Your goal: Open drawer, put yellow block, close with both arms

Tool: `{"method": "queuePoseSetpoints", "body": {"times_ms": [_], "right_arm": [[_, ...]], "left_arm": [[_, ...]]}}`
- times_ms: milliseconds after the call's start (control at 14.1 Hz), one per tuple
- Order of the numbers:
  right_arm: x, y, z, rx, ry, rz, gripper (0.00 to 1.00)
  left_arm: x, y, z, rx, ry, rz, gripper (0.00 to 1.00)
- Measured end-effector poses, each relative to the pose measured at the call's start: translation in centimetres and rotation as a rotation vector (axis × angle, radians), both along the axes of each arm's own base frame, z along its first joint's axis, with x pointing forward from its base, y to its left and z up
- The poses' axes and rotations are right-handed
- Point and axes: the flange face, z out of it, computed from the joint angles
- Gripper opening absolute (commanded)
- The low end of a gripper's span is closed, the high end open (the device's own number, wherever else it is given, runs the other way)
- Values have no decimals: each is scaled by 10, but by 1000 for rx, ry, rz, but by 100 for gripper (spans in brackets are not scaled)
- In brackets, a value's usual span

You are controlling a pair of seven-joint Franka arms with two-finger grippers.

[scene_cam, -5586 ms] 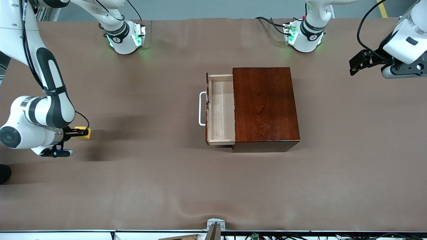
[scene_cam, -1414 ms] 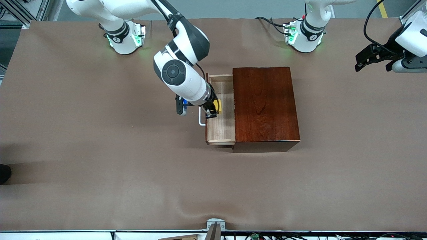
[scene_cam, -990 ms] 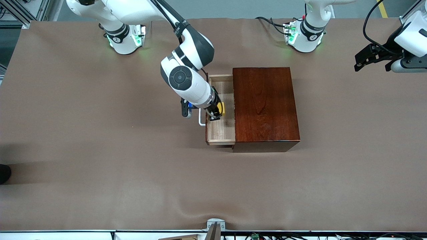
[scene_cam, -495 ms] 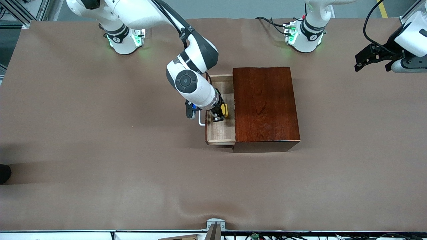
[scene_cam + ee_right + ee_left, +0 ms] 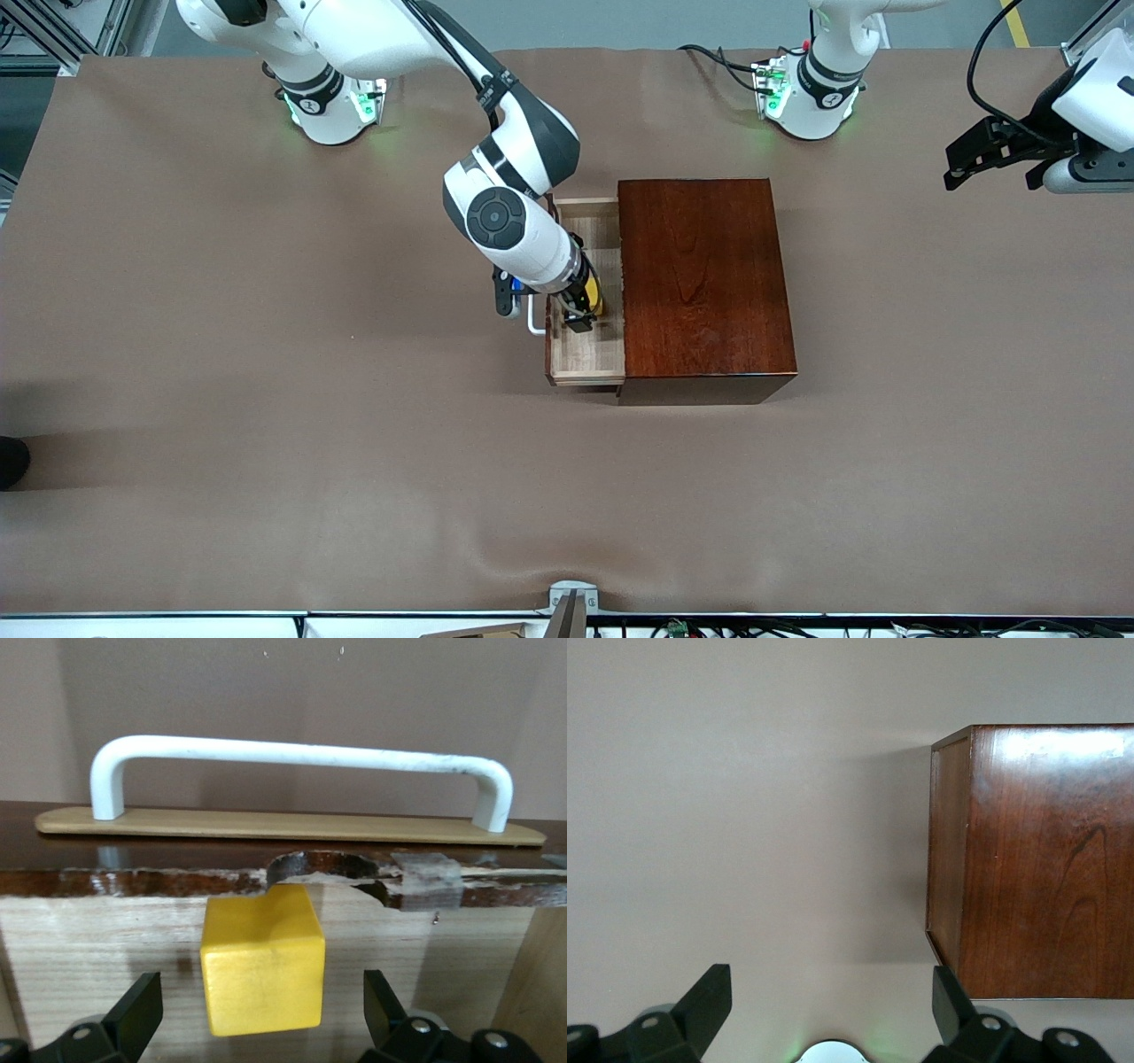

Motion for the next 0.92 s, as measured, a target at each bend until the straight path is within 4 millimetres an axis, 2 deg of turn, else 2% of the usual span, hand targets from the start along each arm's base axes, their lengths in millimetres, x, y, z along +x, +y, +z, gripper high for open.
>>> {"method": "queuePoseSetpoints", "body": {"times_ms": [212, 566, 778, 919], "right_arm": [[17, -11, 38, -5, 27, 45, 100], [63, -57, 104, 31, -8, 62, 100], [74, -78, 137, 59, -71, 155, 100], [80, -100, 158, 75, -114, 256, 100]], "left_arm": [[0, 0, 0, 0, 0, 0, 100], [0, 1, 1, -1, -2, 3, 100], [0, 2, 2, -1, -4, 3, 100], [0, 2, 2, -1, -4, 3, 100]]}}
